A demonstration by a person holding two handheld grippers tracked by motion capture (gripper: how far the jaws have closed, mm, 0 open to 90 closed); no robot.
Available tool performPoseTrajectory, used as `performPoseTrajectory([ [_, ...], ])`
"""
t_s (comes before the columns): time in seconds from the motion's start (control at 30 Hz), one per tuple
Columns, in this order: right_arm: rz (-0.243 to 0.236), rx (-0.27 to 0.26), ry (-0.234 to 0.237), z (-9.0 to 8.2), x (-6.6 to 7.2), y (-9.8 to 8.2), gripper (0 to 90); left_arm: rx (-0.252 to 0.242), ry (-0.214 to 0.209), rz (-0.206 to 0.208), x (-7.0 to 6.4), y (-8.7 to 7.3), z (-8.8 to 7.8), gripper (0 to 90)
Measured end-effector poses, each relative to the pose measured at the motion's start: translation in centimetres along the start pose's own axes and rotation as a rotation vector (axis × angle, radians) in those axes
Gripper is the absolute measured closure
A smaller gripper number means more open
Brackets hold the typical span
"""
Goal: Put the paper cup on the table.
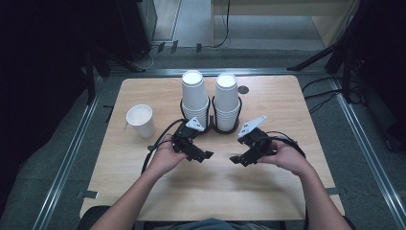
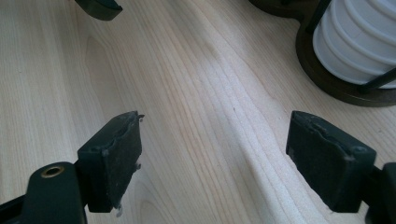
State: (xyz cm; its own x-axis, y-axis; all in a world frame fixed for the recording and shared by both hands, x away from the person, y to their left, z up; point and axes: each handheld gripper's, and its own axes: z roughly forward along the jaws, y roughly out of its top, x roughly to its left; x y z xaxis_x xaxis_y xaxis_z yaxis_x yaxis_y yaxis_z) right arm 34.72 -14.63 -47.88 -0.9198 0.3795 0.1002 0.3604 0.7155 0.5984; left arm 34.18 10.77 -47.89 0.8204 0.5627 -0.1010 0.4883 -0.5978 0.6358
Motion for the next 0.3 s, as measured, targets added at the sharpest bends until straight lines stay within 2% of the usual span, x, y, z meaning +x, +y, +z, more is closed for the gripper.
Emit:
performPoseTrajectory([
  [0.3, -0.002, -0.005, -0.005, -0.06, -0.10, -0.05, 18.2, 0.002, -0.001, 0.006, 0.21, -0.16, -0.17, 0.0],
])
